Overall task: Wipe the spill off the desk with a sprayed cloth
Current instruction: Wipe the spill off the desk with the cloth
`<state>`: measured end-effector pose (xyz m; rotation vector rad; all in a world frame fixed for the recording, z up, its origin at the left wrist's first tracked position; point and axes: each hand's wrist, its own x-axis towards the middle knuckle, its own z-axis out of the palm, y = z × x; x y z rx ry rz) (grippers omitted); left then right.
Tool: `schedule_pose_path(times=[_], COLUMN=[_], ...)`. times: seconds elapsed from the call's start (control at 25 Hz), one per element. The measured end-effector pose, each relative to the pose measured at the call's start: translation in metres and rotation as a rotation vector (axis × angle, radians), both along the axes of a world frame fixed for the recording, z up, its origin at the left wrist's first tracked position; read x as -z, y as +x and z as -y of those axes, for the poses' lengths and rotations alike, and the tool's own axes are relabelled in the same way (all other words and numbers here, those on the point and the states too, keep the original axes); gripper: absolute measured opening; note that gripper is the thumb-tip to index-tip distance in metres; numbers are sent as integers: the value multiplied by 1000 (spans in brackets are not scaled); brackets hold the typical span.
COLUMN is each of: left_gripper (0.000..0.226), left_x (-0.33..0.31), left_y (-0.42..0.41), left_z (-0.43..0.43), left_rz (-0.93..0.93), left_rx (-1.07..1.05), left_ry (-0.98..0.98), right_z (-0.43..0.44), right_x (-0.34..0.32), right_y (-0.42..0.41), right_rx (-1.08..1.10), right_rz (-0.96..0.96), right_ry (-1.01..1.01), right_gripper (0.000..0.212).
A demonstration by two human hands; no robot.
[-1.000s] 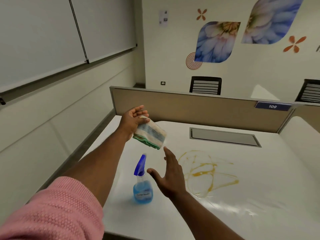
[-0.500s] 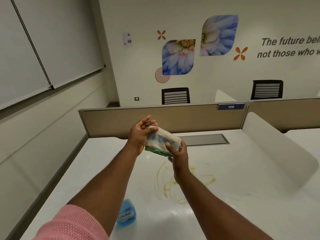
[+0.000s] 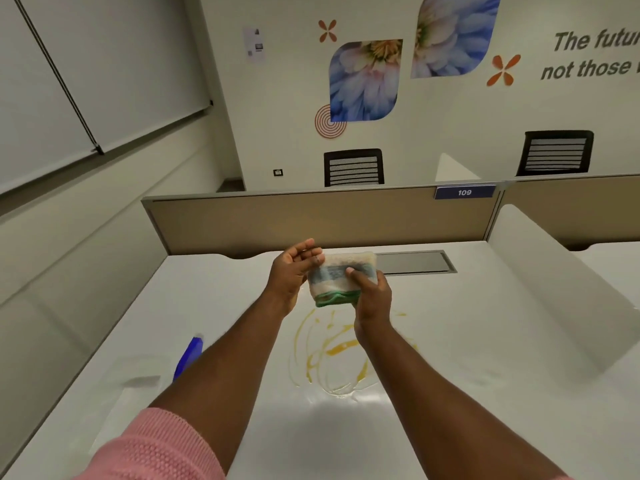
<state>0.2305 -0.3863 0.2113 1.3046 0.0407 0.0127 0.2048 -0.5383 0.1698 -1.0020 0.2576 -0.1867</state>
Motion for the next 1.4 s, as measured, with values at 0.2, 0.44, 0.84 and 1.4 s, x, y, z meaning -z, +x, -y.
schedule_pose_path(times=[0.2, 0.44, 0.84, 1.4], left_gripper=[38, 36, 46, 63], left_x=[29, 64, 168, 293], left_y=[1, 2, -2, -38], left_z=[26, 40, -20, -87], left_rz=[-94, -160, -247, -273], left_rx=[26, -16, -157, -107], left_ry=[238, 233, 711, 1592], right_z=[28, 30, 7, -30], right_x=[15, 50, 114, 219], right_y=[24, 30, 34, -8], right_rx=[9, -187, -234, -584], right_rz=[12, -11, 33, 316], right_ry=[7, -182, -946, -1720], right_gripper=[34, 55, 52, 88])
